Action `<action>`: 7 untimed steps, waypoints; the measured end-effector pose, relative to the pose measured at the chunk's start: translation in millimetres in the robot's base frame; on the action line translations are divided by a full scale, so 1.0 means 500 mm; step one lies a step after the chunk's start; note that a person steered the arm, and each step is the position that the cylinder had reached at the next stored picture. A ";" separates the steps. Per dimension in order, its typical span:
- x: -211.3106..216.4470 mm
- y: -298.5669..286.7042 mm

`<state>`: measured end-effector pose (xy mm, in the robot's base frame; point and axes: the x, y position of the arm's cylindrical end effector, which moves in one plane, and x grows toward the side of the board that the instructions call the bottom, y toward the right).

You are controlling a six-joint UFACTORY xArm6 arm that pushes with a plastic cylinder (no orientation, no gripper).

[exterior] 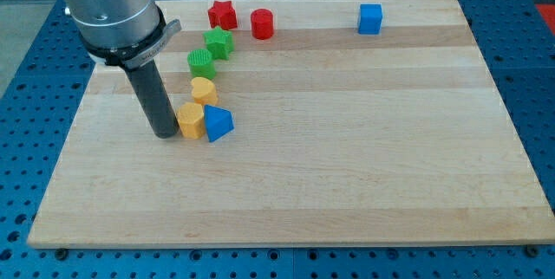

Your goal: Slide the blue triangle below yellow hexagon

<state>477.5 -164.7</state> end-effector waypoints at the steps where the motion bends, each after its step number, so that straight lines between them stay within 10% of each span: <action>1: 0.015 0.034; 3: 0.093 0.051; 4: 0.140 0.245; 5: 0.052 0.413; 7: -0.130 0.231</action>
<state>412.3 -49.2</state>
